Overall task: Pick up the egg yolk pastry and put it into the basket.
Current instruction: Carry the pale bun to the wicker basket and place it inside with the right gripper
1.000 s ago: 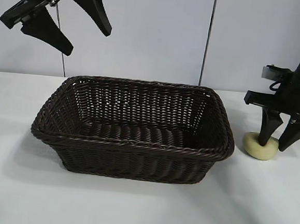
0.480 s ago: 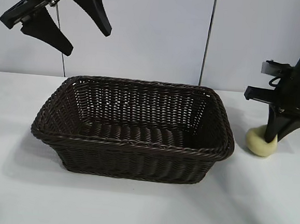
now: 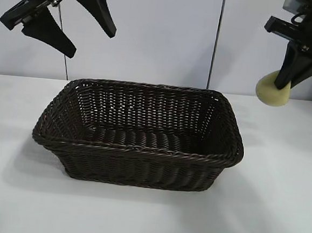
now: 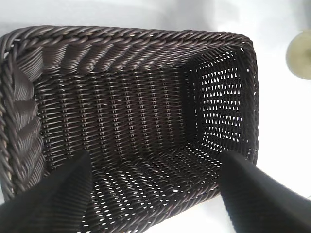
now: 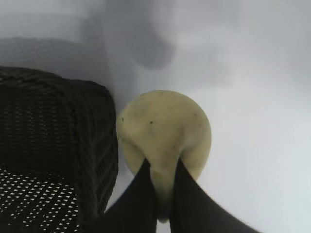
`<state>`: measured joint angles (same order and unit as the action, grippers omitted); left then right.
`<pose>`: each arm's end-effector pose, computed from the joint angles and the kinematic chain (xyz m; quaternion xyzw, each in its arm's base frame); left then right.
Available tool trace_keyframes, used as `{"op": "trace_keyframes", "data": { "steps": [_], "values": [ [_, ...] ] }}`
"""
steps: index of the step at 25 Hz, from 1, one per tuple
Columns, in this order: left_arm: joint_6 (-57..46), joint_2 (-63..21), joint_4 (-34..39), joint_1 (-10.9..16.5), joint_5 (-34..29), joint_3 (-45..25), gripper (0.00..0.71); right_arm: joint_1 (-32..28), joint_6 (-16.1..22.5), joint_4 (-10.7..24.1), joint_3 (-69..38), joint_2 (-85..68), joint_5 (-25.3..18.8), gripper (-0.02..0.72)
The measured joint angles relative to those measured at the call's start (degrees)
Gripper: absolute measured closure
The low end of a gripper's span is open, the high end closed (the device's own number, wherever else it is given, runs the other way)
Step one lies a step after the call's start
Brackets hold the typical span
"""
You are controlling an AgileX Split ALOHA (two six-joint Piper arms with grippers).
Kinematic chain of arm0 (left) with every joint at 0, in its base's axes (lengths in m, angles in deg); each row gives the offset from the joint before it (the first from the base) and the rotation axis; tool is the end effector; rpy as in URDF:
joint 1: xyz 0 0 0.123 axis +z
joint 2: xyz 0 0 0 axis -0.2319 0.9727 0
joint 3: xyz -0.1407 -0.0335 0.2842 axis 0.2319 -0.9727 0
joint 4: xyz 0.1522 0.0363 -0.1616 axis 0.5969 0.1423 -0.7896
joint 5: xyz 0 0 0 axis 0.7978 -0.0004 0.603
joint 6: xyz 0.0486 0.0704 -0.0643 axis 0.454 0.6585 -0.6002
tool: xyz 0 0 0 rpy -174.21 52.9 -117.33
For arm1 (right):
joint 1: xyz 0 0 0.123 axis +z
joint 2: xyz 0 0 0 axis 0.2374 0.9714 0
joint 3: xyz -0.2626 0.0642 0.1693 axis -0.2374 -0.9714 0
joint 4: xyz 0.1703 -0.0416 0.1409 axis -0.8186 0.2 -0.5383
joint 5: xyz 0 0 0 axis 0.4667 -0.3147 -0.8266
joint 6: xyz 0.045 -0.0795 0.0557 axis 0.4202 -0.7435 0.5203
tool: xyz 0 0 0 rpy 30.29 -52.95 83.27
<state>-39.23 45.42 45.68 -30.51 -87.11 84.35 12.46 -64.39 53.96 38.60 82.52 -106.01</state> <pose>0.3383 -0.1543 0.3135 0.0646 0.9440 -0.2810 0.1603 0.3815 0.0328 0.2972 -0.0083 0.9734 0.1942 0.1217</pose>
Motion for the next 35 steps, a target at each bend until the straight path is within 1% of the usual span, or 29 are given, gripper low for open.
{"op": "trace_keyframes", "data": {
  "steps": [6,9,12,16,19,21,24,29,32,35],
  "values": [
    [0.0,0.0,0.0,0.0,-0.1,0.0,0.178,0.0,-2.9,-6.9,0.0,0.0,-1.2,0.671],
    [0.0,0.0,0.0,0.0,-0.1,0.0,0.178,0.0,-3.8,-9.8,0.0,0.0,-1.4,0.671],
    [0.0,0.0,0.0,0.0,-0.1,0.0,0.178,0.1,-4.6,-11.7,0.0,0.0,-1.4,0.671],
    [0.0,0.0,0.0,0.0,-0.1,0.0,0.178,2.3,-4.9,-11.4,0.0,0.0,-1.2,0.671],
    [0.0,0.0,0.0,0.0,-0.1,0.0,0.178,6.4,-5.0,-10.9,0.0,0.0,-0.5,0.671],
    [0.0,0.0,0.0,0.0,-0.1,0.0,0.178,9.4,-5.0,-10.2,0.0,0.0,1.5,0.671],
    [0.0,0.0,0.0,0.0,-0.1,0.0,0.178,13.6,-4.5,-8.4,0.0,0.0,3.9,0.671],
    [0.0,0.0,0.0,0.0,-0.1,0.0,0.178,19.1,-3.6,-4.9,0.0,1.4,4.6,0.671],
    [0.0,0.0,0.0,0.0,-0.1,0.0,0.178,21.0,-2.4,-2.7,0.0,3.2,4.7,0.671],
    [0.0,0.0,0.0,0.0,-0.3,0.0,0.178,21.5,-0.6,-2.2,0.0,4.8,6.0,0.671]
  ]
}}
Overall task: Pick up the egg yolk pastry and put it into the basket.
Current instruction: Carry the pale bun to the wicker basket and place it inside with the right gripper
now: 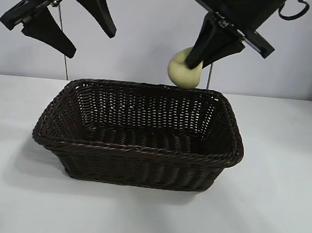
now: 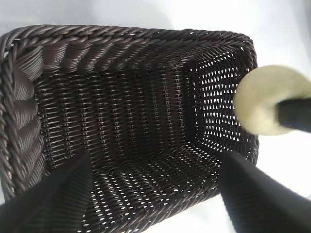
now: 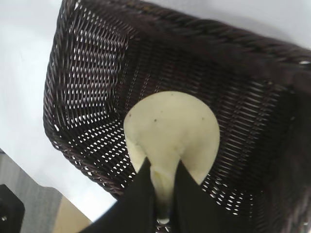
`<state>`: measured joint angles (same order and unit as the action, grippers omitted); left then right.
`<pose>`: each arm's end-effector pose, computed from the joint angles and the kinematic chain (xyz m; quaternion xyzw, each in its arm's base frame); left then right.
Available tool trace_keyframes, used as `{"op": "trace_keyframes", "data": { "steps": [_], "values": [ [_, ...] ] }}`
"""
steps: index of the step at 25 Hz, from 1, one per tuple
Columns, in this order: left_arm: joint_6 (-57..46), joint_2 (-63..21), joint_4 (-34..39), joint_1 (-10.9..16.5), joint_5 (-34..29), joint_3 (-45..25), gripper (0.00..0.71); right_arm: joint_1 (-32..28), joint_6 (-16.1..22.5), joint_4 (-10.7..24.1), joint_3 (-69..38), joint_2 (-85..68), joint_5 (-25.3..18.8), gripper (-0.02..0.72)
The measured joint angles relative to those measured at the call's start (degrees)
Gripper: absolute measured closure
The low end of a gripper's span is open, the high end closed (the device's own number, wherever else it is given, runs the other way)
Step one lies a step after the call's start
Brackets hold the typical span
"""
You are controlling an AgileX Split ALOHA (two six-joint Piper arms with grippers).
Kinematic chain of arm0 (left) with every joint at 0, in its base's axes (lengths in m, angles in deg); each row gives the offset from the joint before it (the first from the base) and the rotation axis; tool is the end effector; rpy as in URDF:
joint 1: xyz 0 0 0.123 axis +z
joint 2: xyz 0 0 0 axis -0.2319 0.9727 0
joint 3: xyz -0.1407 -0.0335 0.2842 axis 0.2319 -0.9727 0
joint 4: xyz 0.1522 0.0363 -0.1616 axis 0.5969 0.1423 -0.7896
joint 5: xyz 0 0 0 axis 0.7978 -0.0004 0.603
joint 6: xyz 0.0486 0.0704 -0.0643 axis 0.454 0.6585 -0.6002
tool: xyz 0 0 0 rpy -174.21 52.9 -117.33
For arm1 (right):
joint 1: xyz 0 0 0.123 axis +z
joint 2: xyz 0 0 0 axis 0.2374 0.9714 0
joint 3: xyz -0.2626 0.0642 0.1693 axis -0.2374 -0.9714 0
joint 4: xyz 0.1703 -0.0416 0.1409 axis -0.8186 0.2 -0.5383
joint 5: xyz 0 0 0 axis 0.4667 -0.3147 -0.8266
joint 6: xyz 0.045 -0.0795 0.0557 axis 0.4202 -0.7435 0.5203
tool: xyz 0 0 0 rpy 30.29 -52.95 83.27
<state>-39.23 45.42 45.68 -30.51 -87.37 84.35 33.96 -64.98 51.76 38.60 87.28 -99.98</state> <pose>0.3378 -0.1543 0.3133 0.0652 0.9443 -0.2811 0.1581 0.3656 0.1799 0.2681 -0.1679 0.9554 0.2242 0.0938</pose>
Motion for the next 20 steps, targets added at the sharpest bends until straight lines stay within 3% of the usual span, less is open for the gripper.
{"op": "trace_keyframes", "data": {
  "steps": [15,20],
  "values": [
    [0.0,0.0,0.0,0.0,-0.5,0.0,0.178,0.0,1.6,-0.7,0.0,5.8,2.4,0.668],
    [0.0,0.0,0.0,0.0,-0.5,0.0,0.178,0.0,1.6,-0.6,0.0,5.8,2.6,0.559]
  ]
}}
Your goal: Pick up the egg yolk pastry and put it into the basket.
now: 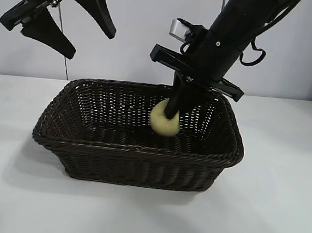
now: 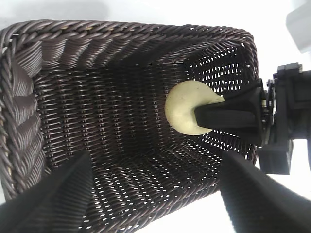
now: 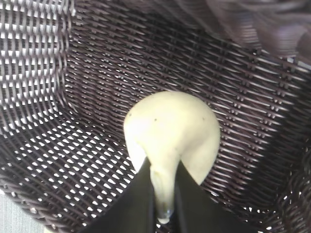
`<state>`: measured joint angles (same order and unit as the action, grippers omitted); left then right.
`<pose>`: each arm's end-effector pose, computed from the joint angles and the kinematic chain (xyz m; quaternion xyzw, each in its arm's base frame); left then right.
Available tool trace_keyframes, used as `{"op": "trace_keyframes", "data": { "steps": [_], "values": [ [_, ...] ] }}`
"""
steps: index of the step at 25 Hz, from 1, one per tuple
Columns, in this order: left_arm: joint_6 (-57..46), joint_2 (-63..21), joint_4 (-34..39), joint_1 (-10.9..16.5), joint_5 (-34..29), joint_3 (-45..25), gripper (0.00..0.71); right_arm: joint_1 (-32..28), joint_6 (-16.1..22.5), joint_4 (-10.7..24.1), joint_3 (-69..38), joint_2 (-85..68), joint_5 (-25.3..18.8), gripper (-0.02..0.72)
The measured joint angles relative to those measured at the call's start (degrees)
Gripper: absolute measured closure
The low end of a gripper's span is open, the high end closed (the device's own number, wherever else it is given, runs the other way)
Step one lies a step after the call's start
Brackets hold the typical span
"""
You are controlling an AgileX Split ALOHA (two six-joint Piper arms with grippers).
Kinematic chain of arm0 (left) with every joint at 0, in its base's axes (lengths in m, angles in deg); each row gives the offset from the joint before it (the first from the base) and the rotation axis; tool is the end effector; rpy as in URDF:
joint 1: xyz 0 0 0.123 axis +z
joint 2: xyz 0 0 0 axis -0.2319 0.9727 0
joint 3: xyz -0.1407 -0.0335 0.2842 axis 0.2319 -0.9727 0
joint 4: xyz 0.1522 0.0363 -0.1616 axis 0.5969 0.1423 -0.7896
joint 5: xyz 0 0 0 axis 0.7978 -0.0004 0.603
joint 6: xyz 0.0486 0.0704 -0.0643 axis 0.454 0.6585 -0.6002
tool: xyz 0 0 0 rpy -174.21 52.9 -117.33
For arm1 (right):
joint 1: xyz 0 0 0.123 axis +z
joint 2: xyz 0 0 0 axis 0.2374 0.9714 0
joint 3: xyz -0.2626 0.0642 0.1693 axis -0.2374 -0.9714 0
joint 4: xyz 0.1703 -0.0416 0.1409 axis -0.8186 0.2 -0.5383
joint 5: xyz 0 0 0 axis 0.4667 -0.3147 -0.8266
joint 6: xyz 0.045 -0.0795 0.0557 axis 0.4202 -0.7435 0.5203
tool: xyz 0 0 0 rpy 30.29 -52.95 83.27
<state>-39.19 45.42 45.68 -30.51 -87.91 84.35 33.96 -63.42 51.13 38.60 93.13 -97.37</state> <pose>0.3368 -0.1543 0.3130 0.0669 0.9449 -0.2811 0.1538 0.3821 0.1857 0.2269 -0.1378 0.9636 0.2202 0.0637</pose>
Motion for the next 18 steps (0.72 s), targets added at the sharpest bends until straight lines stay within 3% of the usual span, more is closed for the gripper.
{"op": "trace_keyframes", "data": {
  "steps": [4,7,18],
  "values": [
    [0.0,0.0,0.0,0.0,0.0,0.0,0.178,0.0,0.0,-0.2,0.0,0.0,0.1,0.345],
    [0.0,0.0,0.0,0.0,0.0,0.0,0.178,0.0,0.0,-0.6,0.1,0.0,0.1,0.244],
    [0.0,0.0,0.1,0.0,-0.5,0.0,0.178,0.0,1.6,0.1,5.7,-4.5,-3.1,0.216]
  ]
}}
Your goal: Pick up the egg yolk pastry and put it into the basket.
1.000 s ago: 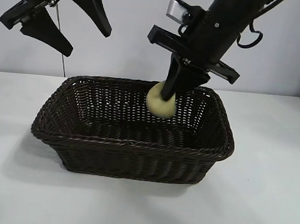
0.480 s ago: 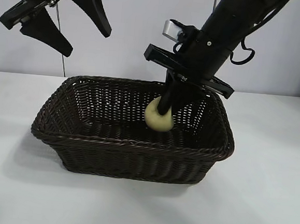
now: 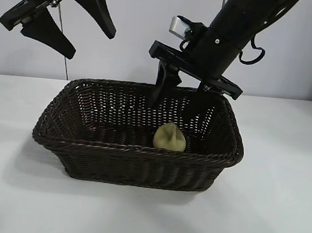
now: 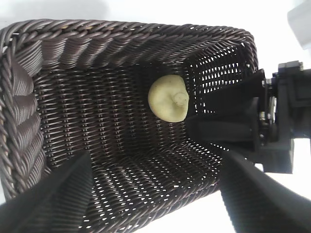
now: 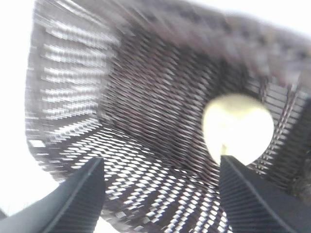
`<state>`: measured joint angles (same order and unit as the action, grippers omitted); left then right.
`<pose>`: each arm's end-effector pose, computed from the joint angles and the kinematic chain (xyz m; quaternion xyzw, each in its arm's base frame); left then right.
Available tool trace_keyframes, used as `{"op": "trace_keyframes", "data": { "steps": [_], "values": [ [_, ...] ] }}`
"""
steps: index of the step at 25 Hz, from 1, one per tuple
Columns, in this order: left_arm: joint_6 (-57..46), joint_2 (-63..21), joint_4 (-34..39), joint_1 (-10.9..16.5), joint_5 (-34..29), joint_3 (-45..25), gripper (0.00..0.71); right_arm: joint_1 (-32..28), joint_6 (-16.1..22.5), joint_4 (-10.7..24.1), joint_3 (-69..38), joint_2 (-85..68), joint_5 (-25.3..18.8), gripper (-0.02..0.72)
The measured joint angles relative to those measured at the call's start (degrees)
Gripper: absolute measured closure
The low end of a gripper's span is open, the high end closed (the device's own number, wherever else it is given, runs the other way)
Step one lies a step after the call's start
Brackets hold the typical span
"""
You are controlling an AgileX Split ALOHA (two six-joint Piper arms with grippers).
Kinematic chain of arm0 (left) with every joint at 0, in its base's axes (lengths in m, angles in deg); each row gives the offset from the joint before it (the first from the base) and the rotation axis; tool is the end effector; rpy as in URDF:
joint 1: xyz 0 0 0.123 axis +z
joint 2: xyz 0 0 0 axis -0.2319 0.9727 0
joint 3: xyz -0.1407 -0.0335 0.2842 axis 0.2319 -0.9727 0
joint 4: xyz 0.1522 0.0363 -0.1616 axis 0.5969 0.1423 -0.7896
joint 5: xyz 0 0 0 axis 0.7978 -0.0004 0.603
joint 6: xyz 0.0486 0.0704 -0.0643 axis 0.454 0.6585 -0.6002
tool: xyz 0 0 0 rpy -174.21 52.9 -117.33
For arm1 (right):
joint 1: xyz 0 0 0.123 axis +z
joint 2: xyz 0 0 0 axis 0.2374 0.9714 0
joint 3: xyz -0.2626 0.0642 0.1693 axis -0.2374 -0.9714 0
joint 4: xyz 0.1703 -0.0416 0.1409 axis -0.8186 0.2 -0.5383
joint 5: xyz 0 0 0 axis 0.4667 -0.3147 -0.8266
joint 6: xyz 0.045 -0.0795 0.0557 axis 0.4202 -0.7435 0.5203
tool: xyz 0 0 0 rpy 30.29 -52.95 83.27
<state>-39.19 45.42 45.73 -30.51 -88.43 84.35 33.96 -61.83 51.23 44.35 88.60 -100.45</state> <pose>0.3359 -0.1543 0.3127 0.0685 0.9456 -0.2808 0.1495 0.3795 0.1860 0.2842 -0.1478 0.9524 0.2382 0.1196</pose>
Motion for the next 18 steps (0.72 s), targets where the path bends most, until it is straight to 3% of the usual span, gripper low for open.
{"op": "trace_keyframes", "data": {
  "steps": [11,18],
  "values": [
    [0.1,0.0,0.0,0.1,-0.3,0.0,0.178,-2.4,2.7,2.6,7.8,-0.4,-8.2,0.216],
    [0.1,0.0,0.2,0.1,-0.3,0.0,0.178,-5.6,2.7,3.6,7.8,-0.4,-9.4,0.216]
  ]
}}
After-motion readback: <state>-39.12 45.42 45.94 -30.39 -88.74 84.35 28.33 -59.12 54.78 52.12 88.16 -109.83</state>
